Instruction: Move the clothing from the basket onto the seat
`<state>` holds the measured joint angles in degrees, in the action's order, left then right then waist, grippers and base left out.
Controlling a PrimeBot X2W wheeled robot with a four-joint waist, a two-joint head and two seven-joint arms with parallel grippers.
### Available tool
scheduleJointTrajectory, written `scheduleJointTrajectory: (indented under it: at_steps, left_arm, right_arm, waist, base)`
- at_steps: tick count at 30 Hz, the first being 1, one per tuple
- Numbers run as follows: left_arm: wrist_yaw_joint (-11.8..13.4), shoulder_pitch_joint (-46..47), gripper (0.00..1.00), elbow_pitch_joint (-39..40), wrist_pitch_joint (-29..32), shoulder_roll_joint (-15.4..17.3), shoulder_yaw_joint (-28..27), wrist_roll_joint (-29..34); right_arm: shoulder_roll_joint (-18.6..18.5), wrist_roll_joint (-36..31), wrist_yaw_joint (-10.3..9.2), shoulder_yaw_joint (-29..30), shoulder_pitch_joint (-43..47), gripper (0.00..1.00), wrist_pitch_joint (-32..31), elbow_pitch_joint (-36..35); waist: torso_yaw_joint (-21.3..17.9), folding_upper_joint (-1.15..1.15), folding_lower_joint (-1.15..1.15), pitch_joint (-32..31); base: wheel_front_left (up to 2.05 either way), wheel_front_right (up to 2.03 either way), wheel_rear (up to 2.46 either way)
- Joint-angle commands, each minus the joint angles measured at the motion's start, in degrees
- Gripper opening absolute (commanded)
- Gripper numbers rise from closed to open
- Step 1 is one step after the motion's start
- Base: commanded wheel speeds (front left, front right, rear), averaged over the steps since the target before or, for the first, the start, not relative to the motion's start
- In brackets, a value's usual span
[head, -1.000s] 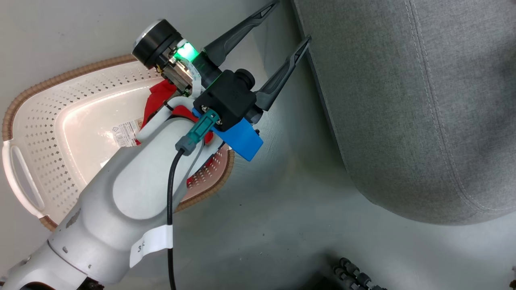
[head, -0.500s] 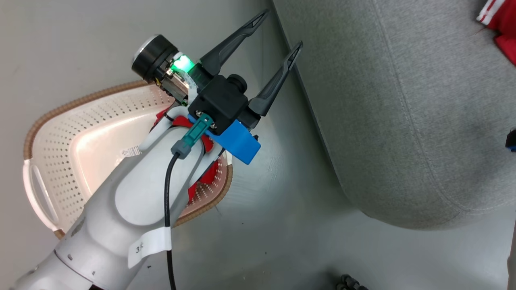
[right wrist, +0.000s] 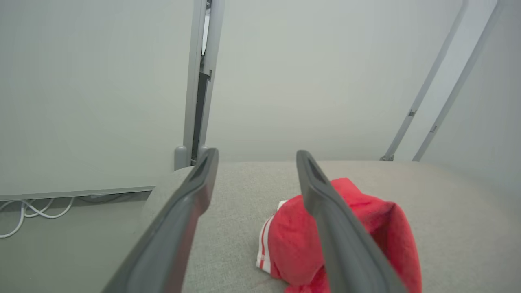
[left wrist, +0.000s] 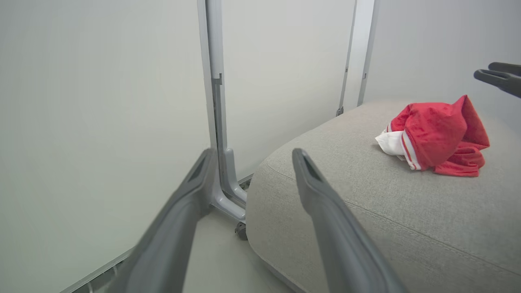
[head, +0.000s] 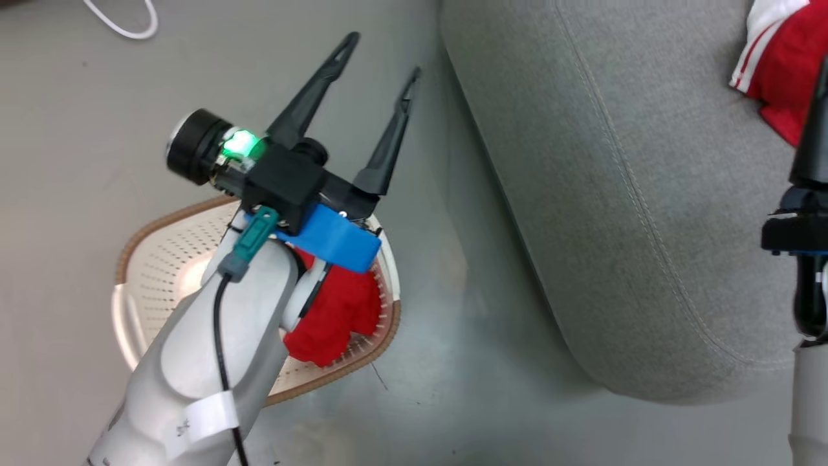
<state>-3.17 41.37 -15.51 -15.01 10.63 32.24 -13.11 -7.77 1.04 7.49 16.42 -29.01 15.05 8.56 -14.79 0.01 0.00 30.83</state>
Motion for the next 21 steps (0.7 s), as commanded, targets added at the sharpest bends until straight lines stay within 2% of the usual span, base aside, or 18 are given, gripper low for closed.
scheduleJointTrajectory:
  at_steps: [1, 11, 16, 21]
  left_arm:
    - [0.7, -1.8, 1.00, 0.6, -0.2, -0.3, -2.0, 0.2]
    - [2.7, -9.5, 1.00, 2.4, -0.2, -1.7, -13.1, 0.9]
    - [2.5, -14.3, 1.00, 3.5, -0.2, -3.0, -18.8, 1.8]
    - [1.2, -18.9, 1.00, 3.9, -0.2, -4.1, -22.8, 3.2]
  right_arm:
    - [-0.5, -0.3, 0.01, -1.8, 1.2, 1.00, 0.2, -1.1]
    - [-0.7, 0.2, 0.01, -11.7, 2.1, 1.00, 0.2, -2.6]
    - [-0.1, 1.1, 0.01, -14.4, 3.5, 1.00, 0.2, -1.0]
    - [0.8, 1.6, 0.01, -15.3, 6.2, 1.00, 0.2, 0.7]
  waist:
    - [2.9, -0.01, 0.00, -3.0]
    - [8.9, -0.01, 0.00, -9.1]
    - [11.7, -0.01, 0.00, -12.6]
    - [13.6, -0.01, 0.00, -16.1]
  base:
    - [0.00, 0.00, 0.00]
    - [0.00, 0.00, 0.00]
    - [0.00, 0.00, 0.00]
    - [0.00, 0.00, 0.00]
